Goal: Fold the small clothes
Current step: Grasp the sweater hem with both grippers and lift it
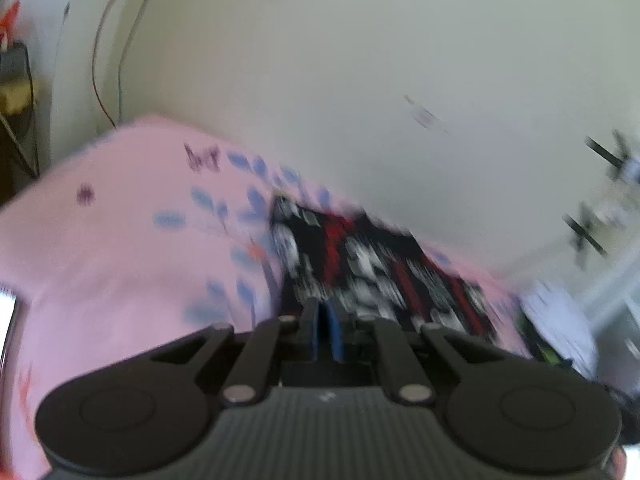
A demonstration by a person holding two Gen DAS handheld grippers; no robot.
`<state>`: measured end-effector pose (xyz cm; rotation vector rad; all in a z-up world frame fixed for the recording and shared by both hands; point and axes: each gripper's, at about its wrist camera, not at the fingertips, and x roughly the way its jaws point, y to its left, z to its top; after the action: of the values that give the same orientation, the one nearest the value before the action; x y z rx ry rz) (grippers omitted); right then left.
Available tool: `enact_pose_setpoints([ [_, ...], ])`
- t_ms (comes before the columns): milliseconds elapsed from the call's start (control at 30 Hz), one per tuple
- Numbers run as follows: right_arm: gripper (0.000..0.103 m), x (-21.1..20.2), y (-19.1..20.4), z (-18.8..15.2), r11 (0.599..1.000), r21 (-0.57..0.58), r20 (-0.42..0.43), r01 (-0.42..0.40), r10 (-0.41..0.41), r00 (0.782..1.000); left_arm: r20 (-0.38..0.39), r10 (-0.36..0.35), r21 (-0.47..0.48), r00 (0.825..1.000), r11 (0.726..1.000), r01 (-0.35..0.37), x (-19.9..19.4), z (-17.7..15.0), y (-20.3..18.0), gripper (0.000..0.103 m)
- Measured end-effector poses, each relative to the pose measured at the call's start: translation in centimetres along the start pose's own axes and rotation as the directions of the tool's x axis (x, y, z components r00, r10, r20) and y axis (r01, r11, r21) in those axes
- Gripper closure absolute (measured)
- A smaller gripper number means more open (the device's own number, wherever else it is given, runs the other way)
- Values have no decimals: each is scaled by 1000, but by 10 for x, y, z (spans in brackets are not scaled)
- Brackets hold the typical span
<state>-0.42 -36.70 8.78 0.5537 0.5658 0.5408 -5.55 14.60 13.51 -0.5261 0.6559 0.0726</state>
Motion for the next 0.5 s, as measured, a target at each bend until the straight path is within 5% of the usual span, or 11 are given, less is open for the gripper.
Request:
enact_pose_setpoints([
  [67,32,12,-5,5,994,3,-4,112,-112,994,-28,84,-3,996,996,-84,21,7,-3,90],
  [200,32,-12,-11,-20,997,-20,-48,71,-72,996,-58,89,44,994,995,-87,24,-16,6,67],
  [400,33,-10,-4,-56,989,-115,-124,95,-109,986,-153,80,128,985,990,-61,38,-52,0,67],
  [467,49,3,-7,-62,989,-110,-161,95,-112,981,-153,122,184,981,979,-93,50,-59,-9,73],
  [500,90,10,-10,-64,991,-100,-181,94,-111,977,-153,153,217,976,969,-118,57,-62,-12,94],
])
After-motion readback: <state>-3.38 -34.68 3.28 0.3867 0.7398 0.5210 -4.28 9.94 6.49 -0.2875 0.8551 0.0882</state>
